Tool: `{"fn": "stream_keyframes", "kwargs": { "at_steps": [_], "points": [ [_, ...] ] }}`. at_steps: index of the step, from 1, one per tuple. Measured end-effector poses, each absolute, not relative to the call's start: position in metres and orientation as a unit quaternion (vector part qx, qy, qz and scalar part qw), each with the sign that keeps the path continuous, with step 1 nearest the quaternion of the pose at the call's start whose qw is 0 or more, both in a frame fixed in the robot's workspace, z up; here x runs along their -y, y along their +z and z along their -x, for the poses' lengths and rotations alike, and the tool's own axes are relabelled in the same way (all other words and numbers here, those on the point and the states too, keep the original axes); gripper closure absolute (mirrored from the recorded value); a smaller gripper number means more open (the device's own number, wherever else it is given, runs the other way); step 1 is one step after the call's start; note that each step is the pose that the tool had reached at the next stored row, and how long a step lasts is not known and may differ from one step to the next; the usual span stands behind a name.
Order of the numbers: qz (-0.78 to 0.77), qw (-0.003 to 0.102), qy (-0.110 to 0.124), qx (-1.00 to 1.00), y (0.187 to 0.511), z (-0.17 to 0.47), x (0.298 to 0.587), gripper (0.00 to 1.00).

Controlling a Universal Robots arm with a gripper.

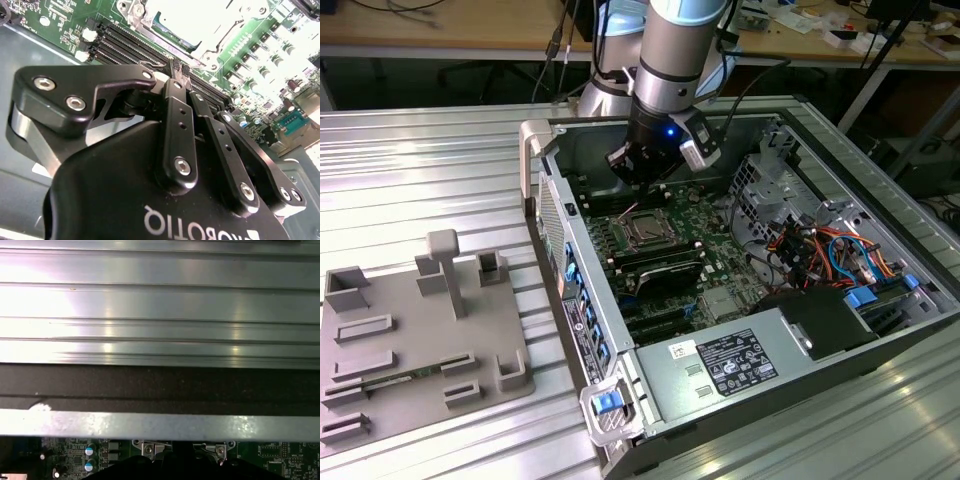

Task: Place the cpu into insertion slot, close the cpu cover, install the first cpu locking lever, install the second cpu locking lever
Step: 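Install the first cpu locking lever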

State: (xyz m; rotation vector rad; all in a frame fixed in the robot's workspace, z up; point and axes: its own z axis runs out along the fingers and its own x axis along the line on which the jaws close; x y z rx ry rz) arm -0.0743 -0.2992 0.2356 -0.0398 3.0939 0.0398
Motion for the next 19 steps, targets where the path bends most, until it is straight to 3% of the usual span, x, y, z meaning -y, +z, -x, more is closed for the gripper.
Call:
{"fn": "stream_keyframes", "kwargs": {
  "at_steps": [19],
  "points": [
    [0.013,0.024,0.013,-1.000,0.2296,0.0678,0.2990,0.89]
  ]
}}
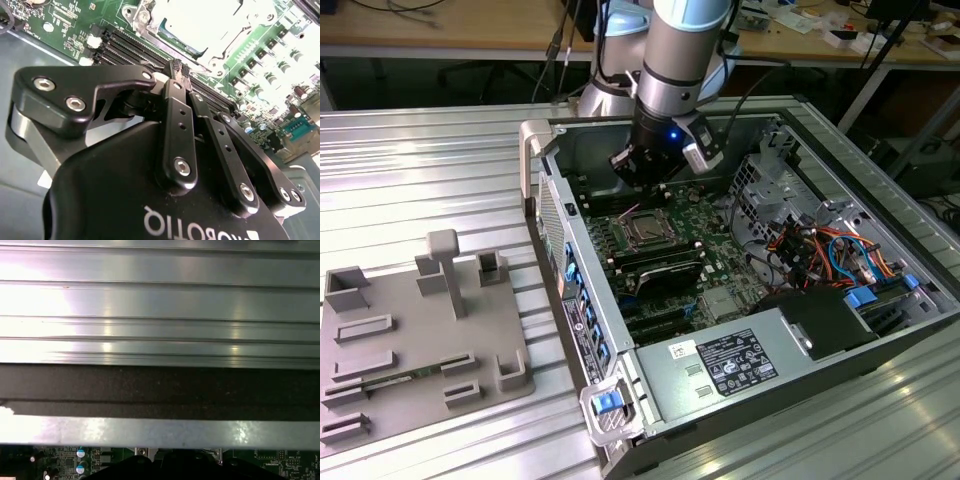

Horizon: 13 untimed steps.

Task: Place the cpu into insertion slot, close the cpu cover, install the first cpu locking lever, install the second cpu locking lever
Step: 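Install the first cpu locking lever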

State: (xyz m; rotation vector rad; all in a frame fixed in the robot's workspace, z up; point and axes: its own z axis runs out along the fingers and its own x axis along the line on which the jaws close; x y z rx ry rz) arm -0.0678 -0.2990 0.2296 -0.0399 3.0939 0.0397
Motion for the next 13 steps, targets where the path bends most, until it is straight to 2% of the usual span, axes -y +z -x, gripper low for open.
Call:
{"fn": "stream_keyframes", "kwargs": {
  "at_steps": [13],
  "points": [
    [0.013,0.024,0.013,-1.000,0.2257,0.0607,0.2957,0.89]
  ]
}}
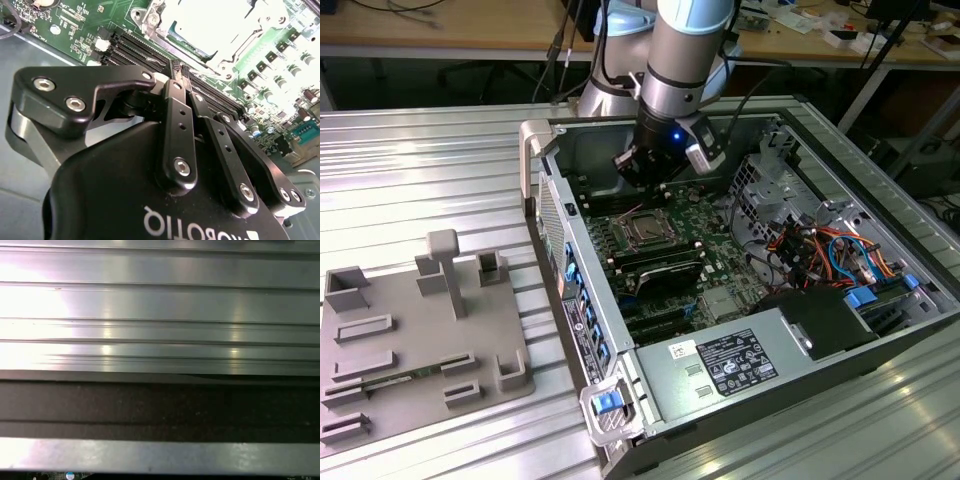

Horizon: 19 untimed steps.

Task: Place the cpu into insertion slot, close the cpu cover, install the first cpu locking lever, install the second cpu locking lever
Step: 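Install the first cpu locking lever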

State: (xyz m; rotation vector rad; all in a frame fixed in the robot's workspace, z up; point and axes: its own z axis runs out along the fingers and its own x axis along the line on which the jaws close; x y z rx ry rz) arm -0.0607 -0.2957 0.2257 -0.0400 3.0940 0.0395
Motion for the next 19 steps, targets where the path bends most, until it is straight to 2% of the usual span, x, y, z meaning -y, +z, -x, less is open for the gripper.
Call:
{"fn": "stream_keyframes", "kwargs": {
  "at_steps": [19],
  "points": [
    [0.013,0.023,0.013,-1.000,0.209,0.051,0.294,0.89]
  ]
}}
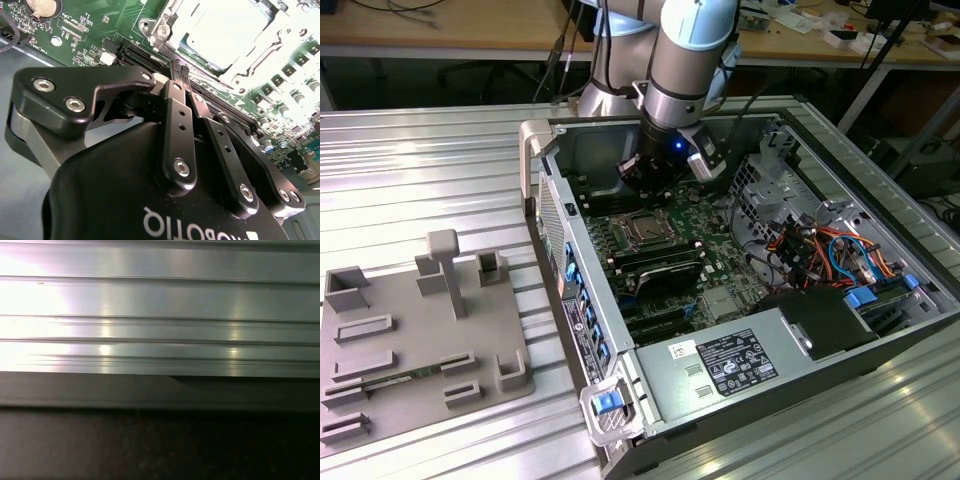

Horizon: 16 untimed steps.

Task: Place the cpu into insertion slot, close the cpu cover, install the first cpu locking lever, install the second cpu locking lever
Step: 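Install the first cpu locking lever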

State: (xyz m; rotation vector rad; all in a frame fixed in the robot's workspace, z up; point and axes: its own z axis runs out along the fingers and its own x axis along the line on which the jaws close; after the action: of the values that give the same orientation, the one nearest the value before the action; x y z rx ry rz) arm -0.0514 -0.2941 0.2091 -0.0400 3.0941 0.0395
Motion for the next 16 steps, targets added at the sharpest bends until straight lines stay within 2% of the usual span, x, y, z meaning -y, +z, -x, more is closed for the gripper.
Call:
{"fn": "stream_keyframes", "kwargs": {
  "at_steps": [16],
  "points": [
    [0.013,0.023,0.013,-1.000,0.2032,0.0491,0.2920,0.89]
  ]
}}
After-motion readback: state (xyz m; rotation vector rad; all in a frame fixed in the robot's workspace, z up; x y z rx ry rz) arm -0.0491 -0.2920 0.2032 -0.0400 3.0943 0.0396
